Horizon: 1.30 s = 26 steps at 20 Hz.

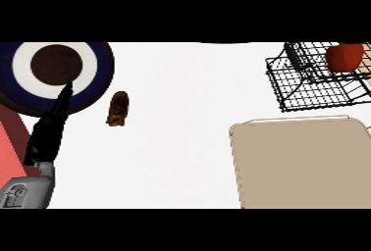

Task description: Pick the bell pepper from the tray and place it in the tiered basket

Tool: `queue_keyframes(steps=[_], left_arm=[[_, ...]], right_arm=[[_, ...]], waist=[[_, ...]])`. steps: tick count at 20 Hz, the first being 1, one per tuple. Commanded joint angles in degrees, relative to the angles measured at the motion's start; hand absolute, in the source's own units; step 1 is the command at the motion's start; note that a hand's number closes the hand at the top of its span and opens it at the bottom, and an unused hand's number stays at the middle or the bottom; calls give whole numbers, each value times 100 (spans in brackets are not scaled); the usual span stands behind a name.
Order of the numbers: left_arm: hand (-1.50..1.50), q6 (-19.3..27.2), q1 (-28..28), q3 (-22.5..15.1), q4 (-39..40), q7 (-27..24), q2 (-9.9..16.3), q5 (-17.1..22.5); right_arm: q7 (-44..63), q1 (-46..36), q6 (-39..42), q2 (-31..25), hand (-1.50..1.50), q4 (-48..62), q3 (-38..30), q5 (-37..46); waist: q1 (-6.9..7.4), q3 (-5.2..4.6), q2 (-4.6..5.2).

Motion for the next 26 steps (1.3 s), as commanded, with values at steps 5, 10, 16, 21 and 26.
queue_keyframes(steps=[5,10,16,21,26], left_arm=[[0,121,29,-69,87,-153,-219,-172],[0,-118,-262,139,73,49,26,-17],[0,130,-98,48,493,-364,-302,-233],[0,-145,-149,146,251,-107,-91,-103],[0,6,-177,113,21,88,-163,-235]], right_arm=[[-1267,-342,125,-130,150,1509,-544,-386],[-1078,-572,452,129,150,2320,-818,-646],[-1132,-329,219,302,-150,2477,-1152,-888],[-1333,-482,-172,379,-150,2645,-1640,-1296],[-1684,-315,-265,63,-150,2335,-2073,-1721]], waist=[[19,1,6],[49,2,24],[-26,0,5],[5,2,2],[-51,2,-22]])
